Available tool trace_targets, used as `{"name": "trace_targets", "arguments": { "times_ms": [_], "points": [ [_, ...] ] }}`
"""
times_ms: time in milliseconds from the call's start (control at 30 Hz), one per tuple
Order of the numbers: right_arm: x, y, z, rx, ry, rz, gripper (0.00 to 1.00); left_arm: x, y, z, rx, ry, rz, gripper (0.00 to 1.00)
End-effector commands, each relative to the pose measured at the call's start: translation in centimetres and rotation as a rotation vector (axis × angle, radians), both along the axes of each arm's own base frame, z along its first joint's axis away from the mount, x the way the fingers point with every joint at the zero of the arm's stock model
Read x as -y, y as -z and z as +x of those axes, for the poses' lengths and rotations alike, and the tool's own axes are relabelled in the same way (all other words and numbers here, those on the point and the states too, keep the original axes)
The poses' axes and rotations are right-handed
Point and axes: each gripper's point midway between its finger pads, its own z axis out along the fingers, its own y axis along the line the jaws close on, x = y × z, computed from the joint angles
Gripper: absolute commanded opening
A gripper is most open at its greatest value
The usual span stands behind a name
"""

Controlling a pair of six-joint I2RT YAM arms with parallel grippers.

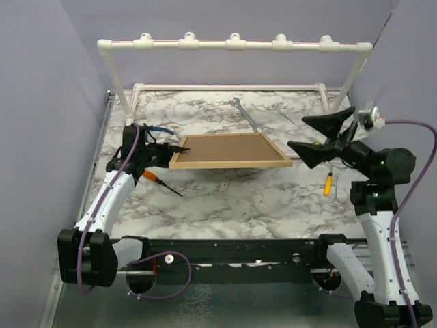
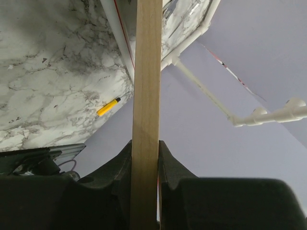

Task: Take the photo out of the frame
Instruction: Turn over the photo frame at the center of the board.

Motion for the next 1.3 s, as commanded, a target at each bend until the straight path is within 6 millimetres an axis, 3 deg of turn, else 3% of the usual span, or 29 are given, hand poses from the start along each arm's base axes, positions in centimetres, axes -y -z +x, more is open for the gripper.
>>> {"name": "trace_targets", "arguments": {
  "times_ms": [0, 33, 167, 367, 767, 1033, 1267],
  "points": [
    [2.1, -1.4, 3.7, -0.45, 0.207, 0.174, 1.0, 0.1, 0.0, -2.6, -0.057, -0.018, -0.058, 0.08],
    [2.5, -0.5, 5.1, -0.569, 0.259, 0.186, 1.0, 0.1, 0.5, -3.2, -0.06, -0.013, -0.053, 0.08],
    [3.2, 4.0, 6.6, -0.993, 0.365, 0.225, 1.0, -0.1, 2.1, -5.0, -0.03, 0.024, -0.01, 0.08],
    [3.0, 11.7, 7.1, -1.297, 0.408, 0.305, 1.0, -0.1, 4.8, -7.5, -0.015, 0.103, 0.034, 0.08],
    [2.9, 20.8, 6.0, -1.481, 0.448, 0.357, 0.95, -0.7, 7.8, -10.3, 0.088, 0.188, 0.149, 0.1],
    [2.0, 25.0, 4.7, -1.555, 0.384, 0.357, 0.93, -1.2, 12.2, -13.1, 0.035, 0.211, 0.178, 0.11],
    [0.1, 27.0, 4.5, -1.482, 0.156, 0.302, 0.91, -1.6, 12.6, -13.2, 0.126, 0.263, 0.258, 0.13]
  ]
}}
